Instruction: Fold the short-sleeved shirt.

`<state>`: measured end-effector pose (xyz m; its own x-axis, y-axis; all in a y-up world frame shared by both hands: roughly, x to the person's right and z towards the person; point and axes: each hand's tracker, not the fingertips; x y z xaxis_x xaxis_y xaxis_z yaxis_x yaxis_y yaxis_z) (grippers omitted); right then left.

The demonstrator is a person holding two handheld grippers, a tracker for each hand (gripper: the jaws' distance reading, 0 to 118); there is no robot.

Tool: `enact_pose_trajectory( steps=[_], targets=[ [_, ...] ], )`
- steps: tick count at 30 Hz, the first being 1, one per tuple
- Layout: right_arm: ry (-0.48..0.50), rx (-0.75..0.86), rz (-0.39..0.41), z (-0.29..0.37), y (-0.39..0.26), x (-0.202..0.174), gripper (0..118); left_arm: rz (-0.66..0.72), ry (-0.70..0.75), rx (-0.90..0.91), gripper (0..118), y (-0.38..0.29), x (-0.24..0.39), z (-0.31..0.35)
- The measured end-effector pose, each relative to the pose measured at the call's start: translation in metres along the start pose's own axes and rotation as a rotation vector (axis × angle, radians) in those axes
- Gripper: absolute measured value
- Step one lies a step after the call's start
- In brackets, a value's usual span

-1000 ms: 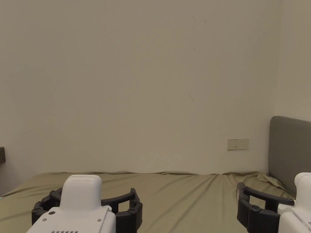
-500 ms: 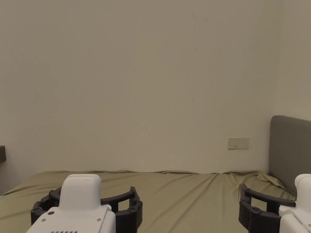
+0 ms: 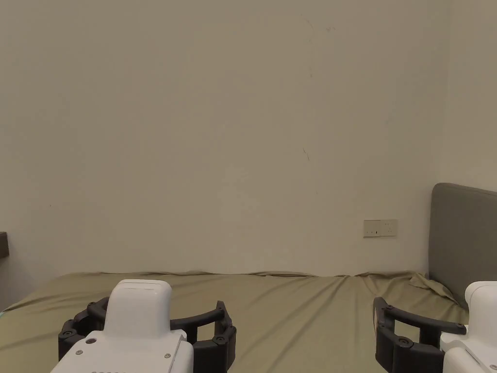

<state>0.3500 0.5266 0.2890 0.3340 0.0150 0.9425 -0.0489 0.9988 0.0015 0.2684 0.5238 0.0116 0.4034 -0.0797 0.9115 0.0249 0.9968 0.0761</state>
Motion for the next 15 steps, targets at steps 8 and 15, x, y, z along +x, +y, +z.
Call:
enact_pose_trajectory(
  steps=[8,15],
  targets=[
    [-0.013,-0.049,0.037,-0.005,-0.006,0.001,5,0.054,-0.023,-0.007,0,-0.002,0.0,0.002],
    [-0.005,-0.06,-0.007,0.001,-0.01,0.018,5,0.104,-0.071,-0.049,0,-0.011,-0.005,-0.003]
  ],
)
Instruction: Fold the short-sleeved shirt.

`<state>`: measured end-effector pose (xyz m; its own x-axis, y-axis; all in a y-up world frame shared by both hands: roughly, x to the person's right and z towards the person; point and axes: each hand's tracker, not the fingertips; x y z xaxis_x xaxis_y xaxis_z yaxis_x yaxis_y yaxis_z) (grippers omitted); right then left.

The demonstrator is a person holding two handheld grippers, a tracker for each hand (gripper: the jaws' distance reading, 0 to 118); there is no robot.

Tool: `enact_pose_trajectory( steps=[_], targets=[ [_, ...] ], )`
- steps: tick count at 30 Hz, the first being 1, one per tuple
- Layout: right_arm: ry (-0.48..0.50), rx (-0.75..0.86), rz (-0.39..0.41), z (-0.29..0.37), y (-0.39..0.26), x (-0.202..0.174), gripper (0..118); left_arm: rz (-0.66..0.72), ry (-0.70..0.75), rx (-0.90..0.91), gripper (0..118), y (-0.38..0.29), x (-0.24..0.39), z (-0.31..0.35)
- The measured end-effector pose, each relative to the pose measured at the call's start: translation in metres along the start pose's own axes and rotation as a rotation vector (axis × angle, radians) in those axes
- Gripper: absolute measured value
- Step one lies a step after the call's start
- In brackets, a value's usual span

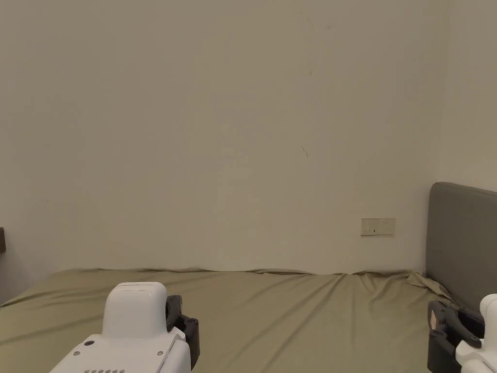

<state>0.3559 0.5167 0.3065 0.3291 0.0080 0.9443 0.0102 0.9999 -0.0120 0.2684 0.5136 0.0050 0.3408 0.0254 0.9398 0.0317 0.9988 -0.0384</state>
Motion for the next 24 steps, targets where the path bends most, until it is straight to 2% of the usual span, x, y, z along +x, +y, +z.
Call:
enact_pose_trajectory(
  steps=[3,6,9,12,17,20,22,24],
  targets=[
    [0.007,0.011,-0.04,-0.002,0.002,0.006,5,0.002,0.011,0.001,0,0.0,-0.004,0.001],
    [0.04,0.02,-0.072,-0.012,0.006,-0.003,5,-0.017,0.052,0.015,0,0.002,-0.02,0.01],
    [0.154,0.018,-0.07,-0.029,0.006,-0.035,5,-0.026,0.15,0.023,0,0.0,-0.049,0.025],
    [0.353,-0.002,-0.074,-0.044,0.005,-0.091,5,0.002,0.27,-0.007,0,-0.003,-0.089,0.044],
    [0.698,-0.037,-0.058,-0.04,-0.005,-0.213,5,-0.019,0.518,-0.083,0,-0.01,-0.167,0.091],
    [0.929,-0.091,-0.086,-0.028,-0.015,-0.271,5,-0.034,0.659,-0.123,0,-0.017,-0.202,0.114],
    [0.993,-0.111,-0.087,-0.02,-0.02,-0.294,5,-0.012,0.694,-0.137,0,-0.022,-0.217,0.125],
    [0.996,-0.107,-0.07,-0.015,-0.023,-0.306,5,0.012,0.691,-0.139,0,-0.027,-0.23,0.128]
  ],
)
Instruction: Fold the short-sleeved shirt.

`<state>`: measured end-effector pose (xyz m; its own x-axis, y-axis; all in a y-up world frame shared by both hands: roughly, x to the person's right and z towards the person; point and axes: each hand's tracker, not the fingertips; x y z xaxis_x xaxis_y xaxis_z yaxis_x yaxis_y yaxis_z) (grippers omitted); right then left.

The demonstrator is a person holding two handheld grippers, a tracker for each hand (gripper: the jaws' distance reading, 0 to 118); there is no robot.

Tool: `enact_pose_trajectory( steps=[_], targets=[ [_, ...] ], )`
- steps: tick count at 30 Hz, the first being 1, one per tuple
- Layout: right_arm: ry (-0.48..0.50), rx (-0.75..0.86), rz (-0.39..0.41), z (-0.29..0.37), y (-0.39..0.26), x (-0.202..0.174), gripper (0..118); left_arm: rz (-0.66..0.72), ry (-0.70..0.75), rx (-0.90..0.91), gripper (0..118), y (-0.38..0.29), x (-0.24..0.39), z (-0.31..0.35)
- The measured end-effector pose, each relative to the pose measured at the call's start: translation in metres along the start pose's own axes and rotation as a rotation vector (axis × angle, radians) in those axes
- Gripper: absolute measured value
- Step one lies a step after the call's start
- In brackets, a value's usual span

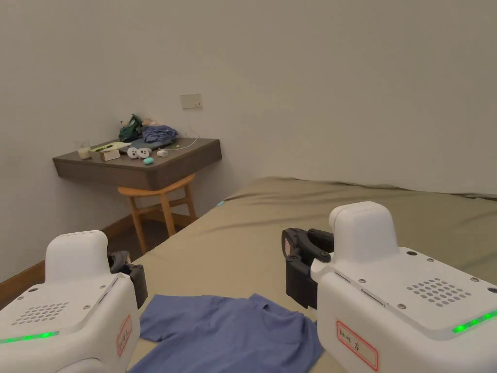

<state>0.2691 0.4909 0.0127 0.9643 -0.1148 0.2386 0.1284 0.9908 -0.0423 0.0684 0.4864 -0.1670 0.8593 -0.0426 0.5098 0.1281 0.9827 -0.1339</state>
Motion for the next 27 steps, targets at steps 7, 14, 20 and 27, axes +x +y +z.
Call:
enact_pose_trajectory(
  steps=[7,14,20,27],
  targets=[
    [-0.042,-0.031,0.008,-0.007,-0.004,0.016,5,-0.013,-0.135,-0.105,0,-0.019,0.032,-0.061],
    [-0.164,-0.098,-0.001,-0.004,-0.025,0.051,5,-0.065,-0.354,-0.387,0,-0.082,0.113,-0.182],
    [-0.205,-0.205,-0.022,-0.033,-0.052,0.08,5,-0.12,-0.366,-0.579,0,-0.16,0.157,-0.249],
    [-0.212,-0.31,-0.022,-0.062,-0.084,0.102,5,-0.179,-0.345,-0.7,0,-0.231,0.188,-0.311]
  ],
)
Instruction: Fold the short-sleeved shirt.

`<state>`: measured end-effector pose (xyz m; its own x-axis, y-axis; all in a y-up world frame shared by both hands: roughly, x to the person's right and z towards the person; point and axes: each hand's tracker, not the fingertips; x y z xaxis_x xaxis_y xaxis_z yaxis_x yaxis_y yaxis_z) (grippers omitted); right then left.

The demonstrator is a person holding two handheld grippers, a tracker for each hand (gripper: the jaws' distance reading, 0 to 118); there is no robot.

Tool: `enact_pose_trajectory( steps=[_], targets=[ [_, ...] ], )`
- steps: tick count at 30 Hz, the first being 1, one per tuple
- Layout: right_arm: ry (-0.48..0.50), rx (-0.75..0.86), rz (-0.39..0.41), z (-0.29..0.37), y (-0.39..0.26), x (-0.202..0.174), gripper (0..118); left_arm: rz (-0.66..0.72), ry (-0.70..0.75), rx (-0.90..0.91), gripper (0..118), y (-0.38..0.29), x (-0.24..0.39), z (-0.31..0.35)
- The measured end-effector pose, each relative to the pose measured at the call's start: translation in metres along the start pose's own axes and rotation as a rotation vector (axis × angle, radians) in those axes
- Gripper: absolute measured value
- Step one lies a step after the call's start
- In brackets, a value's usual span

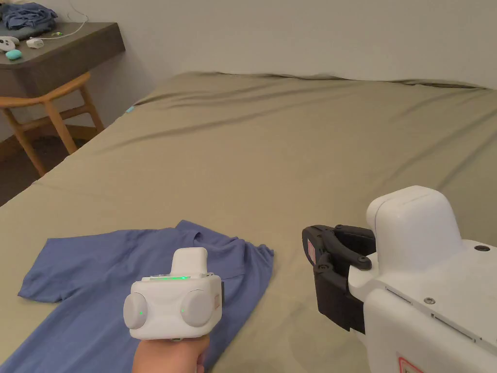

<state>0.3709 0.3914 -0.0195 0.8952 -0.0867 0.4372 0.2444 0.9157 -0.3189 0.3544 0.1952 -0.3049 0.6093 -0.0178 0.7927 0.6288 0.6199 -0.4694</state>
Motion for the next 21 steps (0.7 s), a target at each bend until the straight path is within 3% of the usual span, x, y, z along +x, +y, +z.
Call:
enact_pose_trajectory(
  steps=[1,2,4,5,11,18,19,21],
  targets=[
    [-0.001,-0.012,-0.001,-0.004,-0.003,0.002,5,-0.019,0.005,-0.005,3,0.0,0.003,-0.01],
    [-0.003,-0.024,-0.004,-0.009,-0.005,0.005,5,-0.023,0.003,-0.006,29,0.0,0.005,-0.018],
    [-0.009,-0.044,-0.011,-0.016,-0.011,0.009,5,-0.026,-0.013,-0.012,114,-0.001,0.005,-0.032],
    [-0.01,-0.055,-0.014,-0.02,-0.014,0.011,5,-0.033,-0.014,-0.036,118,-0.001,0.006,-0.042],
    [-0.039,-0.115,-0.025,-0.033,-0.028,0.022,5,-0.142,0.067,-0.024,118,-0.007,0.008,-0.067],
    [-0.063,-0.133,-0.04,-0.025,-0.034,0.028,5,-0.074,0.058,-0.04,117,-0.004,-0.013,-0.074],
    [-0.067,-0.134,-0.042,-0.022,-0.034,0.029,5,-0.03,0.057,-0.022,107,-0.005,-0.015,-0.069],
    [-0.075,-0.132,-0.044,-0.013,-0.035,0.032,5,0.053,0.053,0.042,32,-0.001,-0.028,-0.053]
  ],
)
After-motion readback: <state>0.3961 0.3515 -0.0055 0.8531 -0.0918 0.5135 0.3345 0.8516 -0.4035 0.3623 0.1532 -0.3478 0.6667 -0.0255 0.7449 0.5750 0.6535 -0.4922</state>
